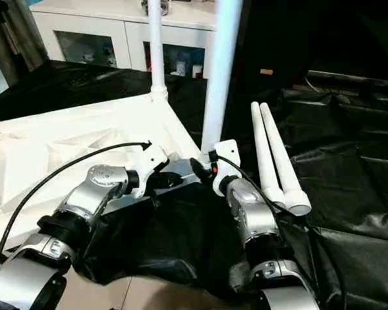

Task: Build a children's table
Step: Rotate leg to tighten

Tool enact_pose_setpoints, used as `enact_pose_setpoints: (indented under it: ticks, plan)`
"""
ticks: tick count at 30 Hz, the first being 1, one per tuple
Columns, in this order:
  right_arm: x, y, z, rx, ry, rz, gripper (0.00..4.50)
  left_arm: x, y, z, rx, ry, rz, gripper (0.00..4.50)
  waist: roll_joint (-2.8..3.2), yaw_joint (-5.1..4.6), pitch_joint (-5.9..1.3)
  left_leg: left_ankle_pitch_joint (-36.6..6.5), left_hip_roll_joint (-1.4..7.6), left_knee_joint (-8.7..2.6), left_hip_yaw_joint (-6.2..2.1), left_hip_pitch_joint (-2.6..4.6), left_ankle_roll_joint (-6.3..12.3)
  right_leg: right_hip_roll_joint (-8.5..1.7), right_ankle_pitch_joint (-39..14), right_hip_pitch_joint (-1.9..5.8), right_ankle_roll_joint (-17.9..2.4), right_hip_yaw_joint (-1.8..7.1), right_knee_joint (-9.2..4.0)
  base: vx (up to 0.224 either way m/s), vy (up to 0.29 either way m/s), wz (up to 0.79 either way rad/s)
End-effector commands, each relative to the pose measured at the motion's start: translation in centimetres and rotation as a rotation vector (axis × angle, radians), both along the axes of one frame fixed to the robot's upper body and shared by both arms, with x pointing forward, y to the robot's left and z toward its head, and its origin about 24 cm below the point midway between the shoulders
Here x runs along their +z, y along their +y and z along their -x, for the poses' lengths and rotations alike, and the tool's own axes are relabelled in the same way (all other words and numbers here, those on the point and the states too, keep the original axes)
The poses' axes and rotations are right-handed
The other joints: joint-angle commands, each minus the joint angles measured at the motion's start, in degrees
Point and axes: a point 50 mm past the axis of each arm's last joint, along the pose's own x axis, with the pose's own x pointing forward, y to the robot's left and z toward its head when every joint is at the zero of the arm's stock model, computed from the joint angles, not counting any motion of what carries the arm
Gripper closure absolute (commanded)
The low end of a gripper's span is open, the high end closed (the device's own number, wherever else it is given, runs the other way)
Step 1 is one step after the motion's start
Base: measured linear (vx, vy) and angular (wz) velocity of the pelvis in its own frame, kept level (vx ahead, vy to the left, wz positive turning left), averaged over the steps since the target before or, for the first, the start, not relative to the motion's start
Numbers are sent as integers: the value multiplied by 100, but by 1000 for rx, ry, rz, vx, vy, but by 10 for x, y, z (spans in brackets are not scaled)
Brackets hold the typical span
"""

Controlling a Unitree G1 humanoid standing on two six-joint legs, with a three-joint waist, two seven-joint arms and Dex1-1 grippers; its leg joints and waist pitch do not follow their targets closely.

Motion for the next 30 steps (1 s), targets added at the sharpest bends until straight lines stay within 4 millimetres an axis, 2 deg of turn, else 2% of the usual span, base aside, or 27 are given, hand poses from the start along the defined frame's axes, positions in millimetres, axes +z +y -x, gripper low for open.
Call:
enact_pose_setpoints:
  ticks: [1, 3, 4, 5, 7, 8, 9, 12, 14, 15, 19, 22, 25, 30]
  plan:
    - [-9, 41, 17, 286, 59, -27, 80, 17, -20, 0, -107, -67, 47, 450, 37, -13, -304, -1504, 158, -442, -68, -12, 199, -337, -2022, 266, -964, 299, -511, 0, 0, 0]
    - [-9, 39, 19, 318, 54, -16, 80, 17, -17, 1, -120, -63, 42, 450, 36, -13, -300, -1481, 164, -441, -61, -11, 220, -338, -1920, 265, -1010, 307, -499, 0, 0, 0]
    - [-8, 36, 20, 354, 50, -6, 80, 16, -15, 2, -135, -61, 36, 450, 34, -12, -305, -1410, 160, -441, -69, -33, 237, -338, -1862, 294, -1018, 300, -488, 0, 0, 0]
    - [-8, 29, 26, 454, 45, 20, 80, 15, -7, 5, -181, -46, 20, 450, 51, 6, -313, -1330, 167, -431, -64, -24, 276, -339, -1703, 301, -1043, 306, -479, 0, 0, 0]
    - [-8, 28, 27, 467, 46, 24, 80, 15, -5, 5, -187, -44, 17, 450, 51, -9, -329, -1153, 175, -419, -61, -56, 339, -343, -1341, 322, -1158, 315, -420, 0, 0, 0]
    - [-6, 20, 30, 519, 49, 21, 80, 14, 1, 8, -230, -35, 9, 450, 50, -7, -342, -1033, 176, -405, -56, -41, 375, -332, -1104, 327, -1264, 311, -398, 0, 0, 0]
    - [-6, 20, 30, 519, 49, 21, 80, 14, 1, 8, -230, -35, 9, 450, 50, -7, -342, -1033, 176, -405, -56, -41, 375, -332, -1104, 327, -1264, 311, -398, 0, 0, 0]
    - [-3, 6, 36, 604, 62, 23, 80, 14, 9, 12, -291, -25, -1, 450, 70, 6, -338, -994, 189, -395, -41, -28, 449, -327, -797, 332, -1442, 317, -357, 0, 0, 0]
    - [-3, 1, 38, 630, 66, 27, 80, 14, 12, 14, -320, -23, -1, 450, 66, 12, -341, -1002, 194, -393, -37, -20, 447, -329, -750, 333, -1472, 317, -351, 0, 0, 0]
    - [-1, -3, 40, 656, 71, 28, 95, 14, 16, 16, -340, -12, -4, 450, 64, 18, -337, -1016, 199, -396, -37, -22, 442, -332, -737, 335, -1494, 316, -350, 0, 0, 0]
    - [0, -7, 43, 696, 79, 34, 113, 14, 22, 20, -383, 9, 0, 450, 67, 49, -319, -1197, 212, -409, -28, 4, 358, -334, -1019, 326, -1472, 315, -370, 0, 0, 0]
    - [0, -7, 43, 703, 81, 32, 135, 15, 23, 22, -396, 20, 4, 450, 69, 55, -315, -1267, 204, -411, -28, 10, 296, -337, -1259, 311, -1396, 319, -394, 0, 0, 0]
    - [0, -4, 45, 711, 89, 14, 163, 14, 23, 22, -389, 22, 3, 450, 53, 48, -316, -1234, 205, -417, -38, 0, 265, -340, -1274, 315, -1364, 321, -392, 0, 0, 0]
    - [-7, 4, 44, 634, 93, 2, 169, 16, 17, 16, -316, -9, 18, 450, 48, 37, -311, -1204, 197, -416, -36, -2, 260, -338, -1298, 305, -1335, 322, -397, 0, 0, 0]
